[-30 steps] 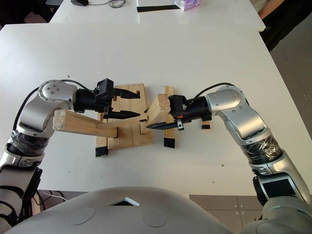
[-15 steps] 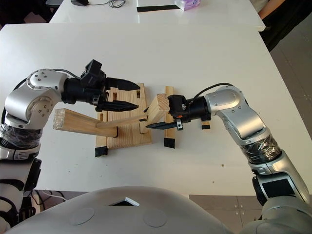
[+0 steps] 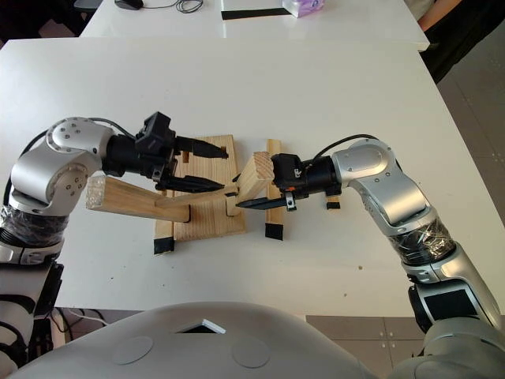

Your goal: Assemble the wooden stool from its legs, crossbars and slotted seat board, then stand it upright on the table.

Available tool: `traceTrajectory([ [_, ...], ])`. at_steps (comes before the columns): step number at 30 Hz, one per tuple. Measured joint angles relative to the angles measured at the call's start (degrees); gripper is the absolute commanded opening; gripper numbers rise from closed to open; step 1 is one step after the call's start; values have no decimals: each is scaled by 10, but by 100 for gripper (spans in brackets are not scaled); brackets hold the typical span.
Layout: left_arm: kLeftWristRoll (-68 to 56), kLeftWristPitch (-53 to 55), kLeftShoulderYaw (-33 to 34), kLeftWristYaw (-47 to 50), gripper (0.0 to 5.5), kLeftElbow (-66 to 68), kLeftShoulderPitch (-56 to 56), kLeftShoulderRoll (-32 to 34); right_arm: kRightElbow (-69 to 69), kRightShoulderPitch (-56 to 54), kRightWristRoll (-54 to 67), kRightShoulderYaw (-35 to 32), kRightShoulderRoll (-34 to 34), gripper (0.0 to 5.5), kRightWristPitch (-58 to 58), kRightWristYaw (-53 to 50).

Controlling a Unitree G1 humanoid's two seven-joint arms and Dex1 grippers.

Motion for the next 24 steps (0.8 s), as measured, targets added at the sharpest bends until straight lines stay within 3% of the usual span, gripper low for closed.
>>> traceTrajectory([
  [6, 14, -56, -23, -8, 304, 25, 4, -1, 0, 1, -2, 1, -1, 204, -1, -2],
  [14, -5, -35, -20, -7, 304, 35, 3, -3, 0, 2, -2, 1, -1, 204, -4, -3],
  [24, -123, 71, 71, 47, 304, -2, -50, -21, -1, 2, -2, 1, -1, 204, -4, -3],
])
